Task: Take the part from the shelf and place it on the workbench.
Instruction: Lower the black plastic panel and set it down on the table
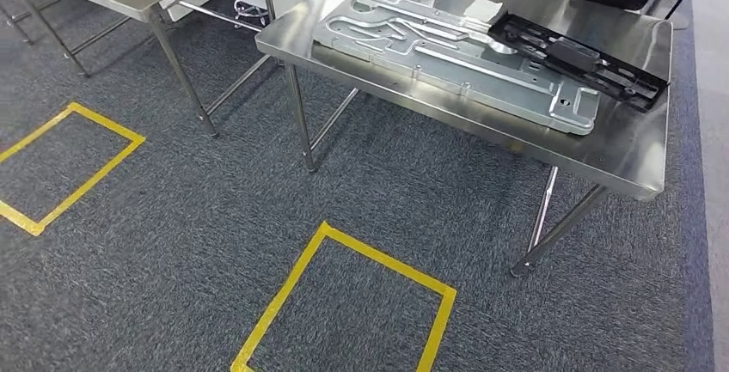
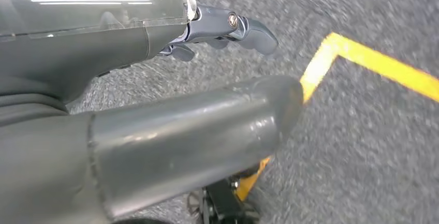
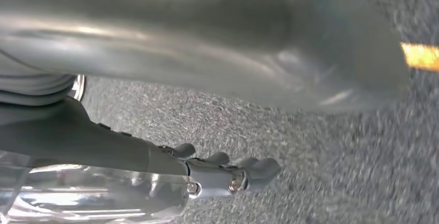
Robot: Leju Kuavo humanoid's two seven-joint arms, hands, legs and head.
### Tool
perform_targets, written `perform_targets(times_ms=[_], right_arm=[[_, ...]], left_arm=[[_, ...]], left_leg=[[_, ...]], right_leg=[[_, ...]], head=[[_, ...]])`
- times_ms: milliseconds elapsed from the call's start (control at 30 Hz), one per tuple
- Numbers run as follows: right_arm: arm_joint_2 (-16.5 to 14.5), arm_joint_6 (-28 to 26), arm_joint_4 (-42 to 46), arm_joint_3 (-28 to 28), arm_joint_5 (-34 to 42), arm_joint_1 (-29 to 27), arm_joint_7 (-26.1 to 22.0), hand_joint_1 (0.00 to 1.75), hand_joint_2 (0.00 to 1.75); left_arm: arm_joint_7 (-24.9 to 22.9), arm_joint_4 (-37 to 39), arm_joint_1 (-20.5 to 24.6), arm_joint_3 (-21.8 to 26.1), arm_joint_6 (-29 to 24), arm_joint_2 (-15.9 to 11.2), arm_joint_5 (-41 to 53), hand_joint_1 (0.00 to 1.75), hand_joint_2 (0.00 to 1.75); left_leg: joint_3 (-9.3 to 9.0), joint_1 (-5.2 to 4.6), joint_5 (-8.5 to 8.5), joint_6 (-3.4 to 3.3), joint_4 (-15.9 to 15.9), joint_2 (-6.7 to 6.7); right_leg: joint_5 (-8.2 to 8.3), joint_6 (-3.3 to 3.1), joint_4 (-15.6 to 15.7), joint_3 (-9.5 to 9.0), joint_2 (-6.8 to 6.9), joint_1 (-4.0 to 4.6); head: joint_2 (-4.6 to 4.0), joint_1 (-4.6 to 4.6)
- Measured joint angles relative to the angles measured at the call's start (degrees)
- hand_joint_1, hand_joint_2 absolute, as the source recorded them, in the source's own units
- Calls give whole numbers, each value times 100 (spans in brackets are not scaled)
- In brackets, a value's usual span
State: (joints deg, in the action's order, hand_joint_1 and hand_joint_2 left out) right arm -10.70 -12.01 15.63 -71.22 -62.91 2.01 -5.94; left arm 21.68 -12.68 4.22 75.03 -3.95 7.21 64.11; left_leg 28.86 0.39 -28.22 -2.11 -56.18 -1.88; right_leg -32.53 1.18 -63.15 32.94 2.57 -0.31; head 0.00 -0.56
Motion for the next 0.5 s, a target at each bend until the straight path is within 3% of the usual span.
perform_targets(times_ms=[67,100,133,200,267,333,400,467,500], right_arm=[[1,44,-43,50,-119,-20,25,0,0],[1,64,-63,84,-180,-25,36,0,0],[1,83,-78,120,-234,-26,37,0,0],[1,109,-102,192,-310,-25,22,0,0],[3,119,-119,248,-367,-28,0,0,0],[4,119,-130,289,-409,-16,-14,0,0],[-2,119,-143,331,-429,6,-17,0,0],[-10,119,-157,367,-432,10,-18,0,0],[-14,118,-163,379,-432,4,-18,0,0]], left_arm=[[-11,0,12,26,18,-21,-4,0,0],[-20,0,10,42,30,-35,-4,0,0],[-31,0,4,55,45,-49,-4,0,0],[-50,0,-5,73,71,-70,-4,0,0],[-58,0,6,78,83,-81,-7,0,0],[-63,0,21,79,83,-96,-16,0,0],[-68,0,14,80,82,-116,-30,0,0],[-74,0,4,81,81,-129,-42,0,0],[-76,0,9,81,80,-137,-47,0,0]], left_leg=[[84,-7,66,-37,-10,131],[118,-12,92,-34,-22,203],[147,-15,109,-27,-39,276],[177,-17,125,-9,-80,419],[215,-25,131,25,-125,545],[281,-21,157,94,-153,650],[331,-9,188,170,-153,741],[427,-9,65,230,-326,606],[545,-5,-97,261,-580,481]], right_leg=[[-411,23,-723,301,-199,-15],[-491,29,-963,392,-225,-19],[-452,28,-1013,396,-235,-21],[-82,1,-486,101,-300,-27],[227,-57,265,-271,-535,-33],[275,-102,570,-386,-671,-24],[300,-151,614,-381,-572,-30],[343,-226,677,-397,-437,-55],[358,-258,701,-402,-356,-65]], head=[[0,22],[0,25],[0,25],[0,25],[-1,26],[-1,25],[0,25],[-1,7],[-1,-10]])
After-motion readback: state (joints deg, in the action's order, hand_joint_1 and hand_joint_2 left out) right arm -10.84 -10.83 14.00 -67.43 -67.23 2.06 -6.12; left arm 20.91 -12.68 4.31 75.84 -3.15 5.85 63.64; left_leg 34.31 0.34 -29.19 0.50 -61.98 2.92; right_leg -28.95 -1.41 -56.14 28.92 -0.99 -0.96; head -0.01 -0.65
